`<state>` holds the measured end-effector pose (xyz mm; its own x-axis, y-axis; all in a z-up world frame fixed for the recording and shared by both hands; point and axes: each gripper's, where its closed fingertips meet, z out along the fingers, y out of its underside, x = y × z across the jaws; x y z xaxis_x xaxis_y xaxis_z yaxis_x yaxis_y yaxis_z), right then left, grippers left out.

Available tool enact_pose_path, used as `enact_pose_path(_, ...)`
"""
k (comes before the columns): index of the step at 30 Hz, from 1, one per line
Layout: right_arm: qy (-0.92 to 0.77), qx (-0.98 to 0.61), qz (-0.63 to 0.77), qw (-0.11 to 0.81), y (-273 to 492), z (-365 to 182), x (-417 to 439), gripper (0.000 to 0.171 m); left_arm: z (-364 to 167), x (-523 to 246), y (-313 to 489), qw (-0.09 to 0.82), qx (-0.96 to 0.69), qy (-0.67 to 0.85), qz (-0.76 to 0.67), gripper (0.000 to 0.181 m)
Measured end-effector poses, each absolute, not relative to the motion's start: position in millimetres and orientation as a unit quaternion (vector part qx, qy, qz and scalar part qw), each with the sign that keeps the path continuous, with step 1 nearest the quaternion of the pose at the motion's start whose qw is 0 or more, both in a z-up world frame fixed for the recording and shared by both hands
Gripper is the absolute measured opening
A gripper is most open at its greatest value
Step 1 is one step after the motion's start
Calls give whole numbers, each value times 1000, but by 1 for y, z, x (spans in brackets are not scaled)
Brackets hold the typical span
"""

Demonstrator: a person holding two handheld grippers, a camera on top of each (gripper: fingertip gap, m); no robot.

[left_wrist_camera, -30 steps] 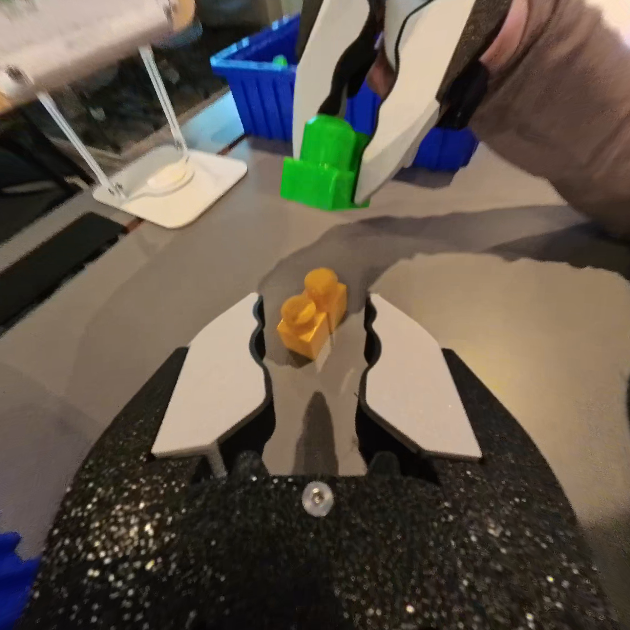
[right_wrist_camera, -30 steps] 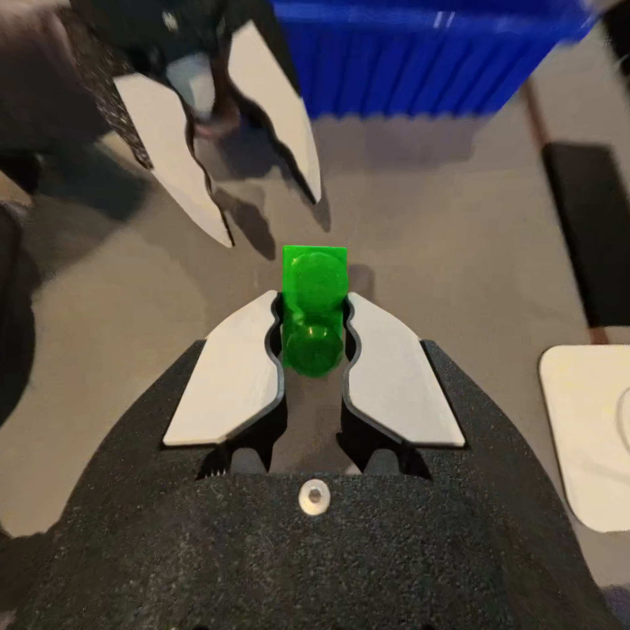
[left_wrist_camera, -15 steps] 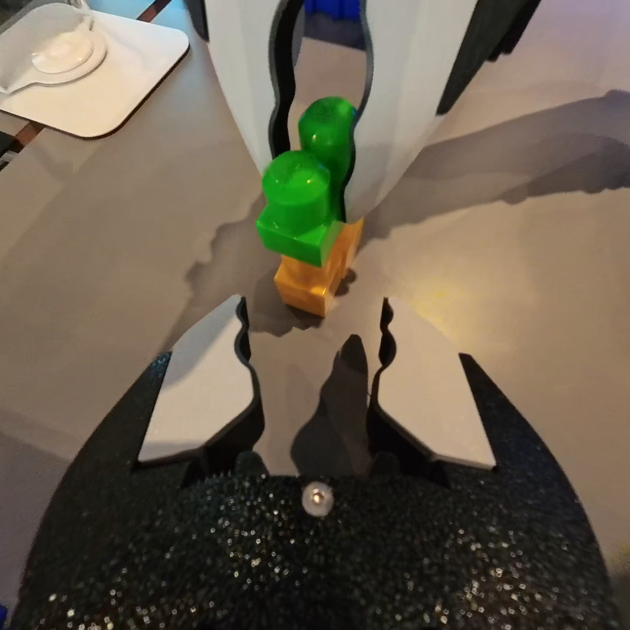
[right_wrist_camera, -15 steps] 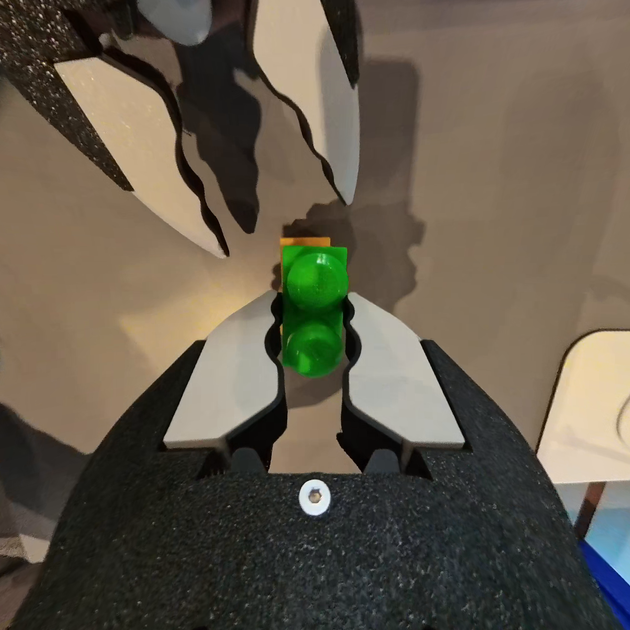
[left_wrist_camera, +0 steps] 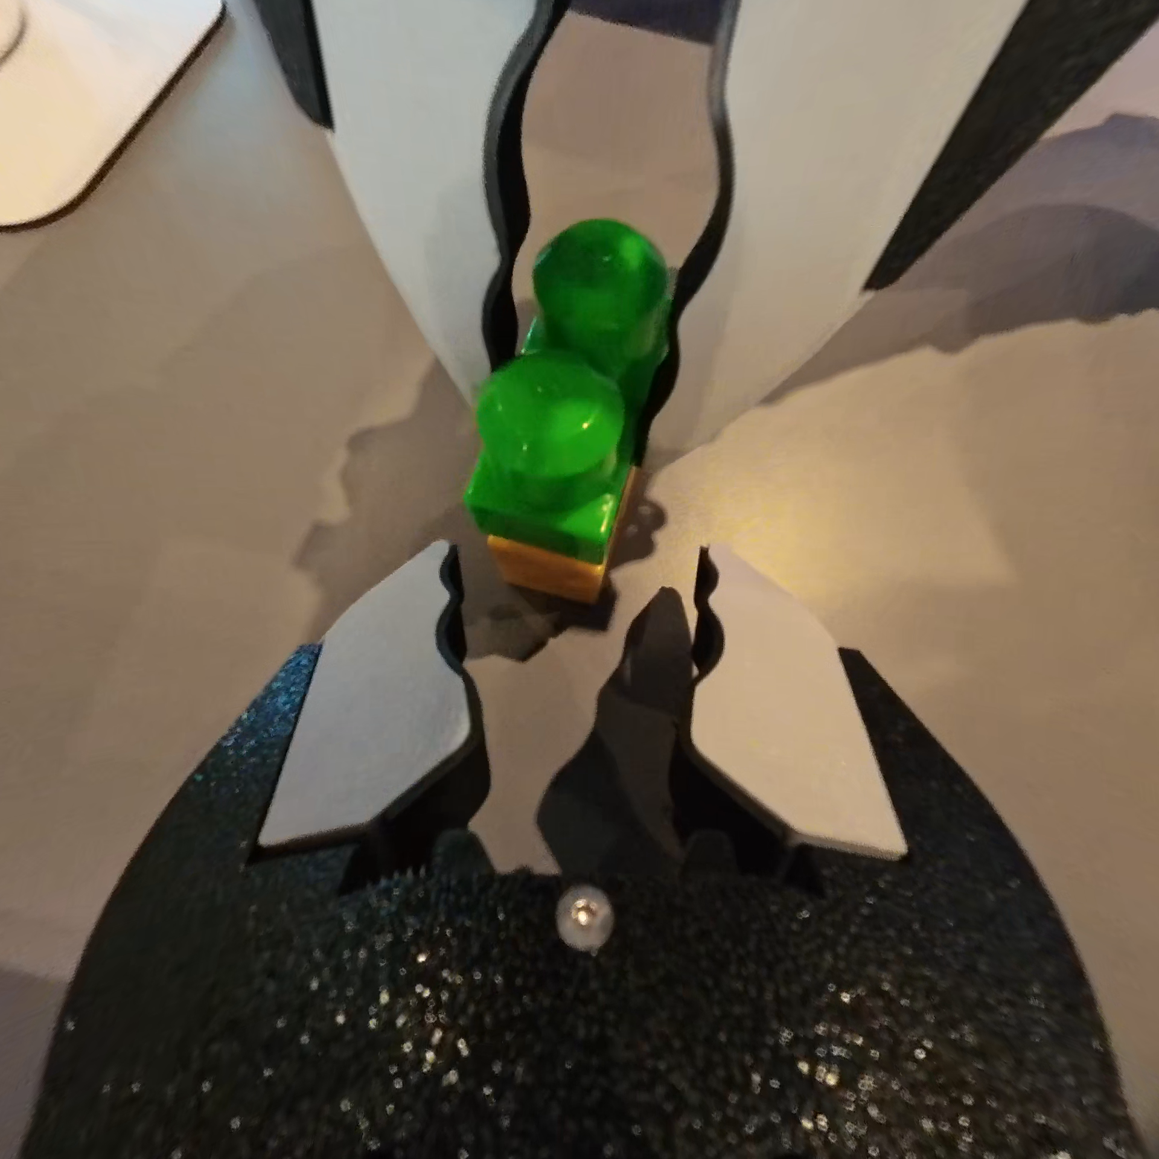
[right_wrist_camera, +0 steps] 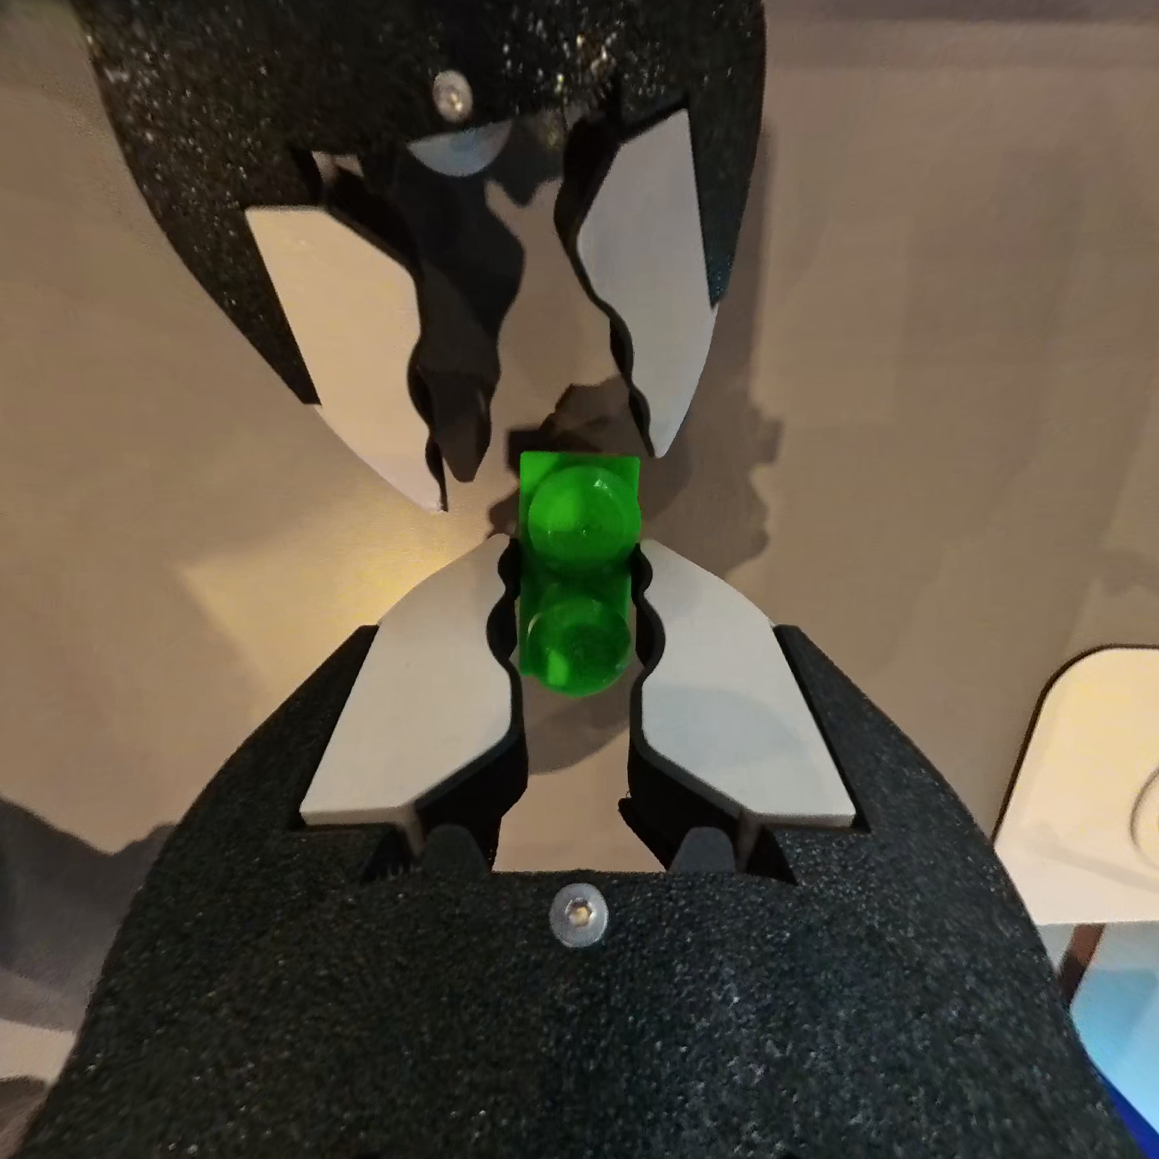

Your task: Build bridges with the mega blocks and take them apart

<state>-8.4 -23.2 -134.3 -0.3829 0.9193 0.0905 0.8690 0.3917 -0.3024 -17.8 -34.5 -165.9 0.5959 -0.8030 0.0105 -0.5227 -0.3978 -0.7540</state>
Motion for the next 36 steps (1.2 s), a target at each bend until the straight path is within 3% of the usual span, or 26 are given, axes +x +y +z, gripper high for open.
enact_pose_path(3,-826,-534,115,136,-23,-131,-6,35,-161,-21,-35,379,-812,401,-191,75)
enact_pose_path(7,-788,-552,199,187,-19,-115,-1,59,-139,-26,-37,427,-792,391,-195,76)
enact_pose_path(10,-763,-543,264,232,-16,-114,9,62,-112,-22,-39,483,-753,385,-226,72)
enact_pose_path(16,-706,-540,360,283,-16,-118,9,58,-103,-23,-30,494,-744,371,-255,67)
enact_pose_path(24,-671,-540,431,268,-17,-117,3,45,-109,-18,-25,471,-740,367,-308,51)
enact_pose_path(29,-672,-539,436,259,-18,-120,4,46,-117,-13,-24,455,-746,380,-305,53)
enact_pose_path(32,-674,-533,444,254,-21,-121,5,31,-119,-11,-25,447,-747,385,-307,52)
enact_pose_path(36,-690,-517,431,266,-23,-120,6,30,-120,-10,-26,457,-740,399,-290,31)
